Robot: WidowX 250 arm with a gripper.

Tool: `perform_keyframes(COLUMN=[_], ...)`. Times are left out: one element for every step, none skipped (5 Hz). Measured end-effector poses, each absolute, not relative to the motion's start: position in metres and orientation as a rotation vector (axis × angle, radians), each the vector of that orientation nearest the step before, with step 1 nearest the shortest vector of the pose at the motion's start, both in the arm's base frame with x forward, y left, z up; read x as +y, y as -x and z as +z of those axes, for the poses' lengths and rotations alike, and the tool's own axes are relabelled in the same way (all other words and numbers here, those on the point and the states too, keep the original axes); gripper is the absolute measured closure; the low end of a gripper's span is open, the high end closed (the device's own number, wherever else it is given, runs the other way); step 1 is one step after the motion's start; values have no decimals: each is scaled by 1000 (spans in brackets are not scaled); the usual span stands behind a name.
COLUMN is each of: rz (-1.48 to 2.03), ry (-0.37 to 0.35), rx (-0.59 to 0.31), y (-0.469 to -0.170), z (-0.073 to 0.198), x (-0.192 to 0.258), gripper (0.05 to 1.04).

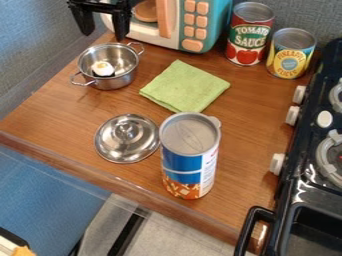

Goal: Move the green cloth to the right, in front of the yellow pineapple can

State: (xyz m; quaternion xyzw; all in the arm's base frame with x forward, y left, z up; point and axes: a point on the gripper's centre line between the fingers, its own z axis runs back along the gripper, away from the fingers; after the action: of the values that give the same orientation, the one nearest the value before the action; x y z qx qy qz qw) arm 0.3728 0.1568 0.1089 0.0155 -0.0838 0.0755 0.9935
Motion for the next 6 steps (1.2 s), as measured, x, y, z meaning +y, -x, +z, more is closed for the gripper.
perform_keyframes(rz=[153, 93, 15, -49, -100, -133], ry=[-14, 12, 45, 55, 53, 43], rx=[-127, -132, -152, -175, -125, -121], y=[-371, -378, -389, -397, -400, -406], z=[92, 87, 85, 82, 55, 36], x=[155, 133, 101, 77, 61, 50], gripper=[83, 83, 83, 83, 83, 82])
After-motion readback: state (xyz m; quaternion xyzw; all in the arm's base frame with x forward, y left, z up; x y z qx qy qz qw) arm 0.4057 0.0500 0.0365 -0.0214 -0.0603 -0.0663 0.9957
